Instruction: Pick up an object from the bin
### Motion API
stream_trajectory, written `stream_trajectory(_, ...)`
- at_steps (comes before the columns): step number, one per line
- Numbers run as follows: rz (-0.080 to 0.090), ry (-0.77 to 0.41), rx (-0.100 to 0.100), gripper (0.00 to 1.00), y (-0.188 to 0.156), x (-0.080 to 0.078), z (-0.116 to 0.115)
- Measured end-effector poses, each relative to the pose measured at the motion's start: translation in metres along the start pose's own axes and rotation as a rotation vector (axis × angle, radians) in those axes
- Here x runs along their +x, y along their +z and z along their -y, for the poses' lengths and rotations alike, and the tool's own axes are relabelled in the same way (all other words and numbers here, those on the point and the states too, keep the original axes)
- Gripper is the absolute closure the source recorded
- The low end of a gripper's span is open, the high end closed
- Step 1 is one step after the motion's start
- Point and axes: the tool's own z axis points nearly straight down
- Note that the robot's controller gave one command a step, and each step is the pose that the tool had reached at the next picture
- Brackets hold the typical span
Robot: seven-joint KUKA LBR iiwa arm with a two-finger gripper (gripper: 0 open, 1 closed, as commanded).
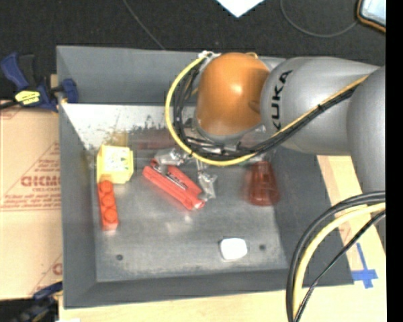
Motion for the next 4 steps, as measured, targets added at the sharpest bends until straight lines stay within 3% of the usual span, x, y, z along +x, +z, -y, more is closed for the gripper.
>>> stream_trajectory(1, 0.026, 0.633, 0.001, 0.0, 0.012, 0.007, -0.036)
stream_trajectory(2, 0.02, 0.246, 0.011, 0.0, 0.039, 0.033, -0.004)
stream_trajectory(3, 0.039, 0.873, 0.002, 1.0, 0.038, -0.023, -0.007)
stream_trajectory(4, 0.039, 0.874, 0.002, 1.0, 0.038, -0.023, -0.007)
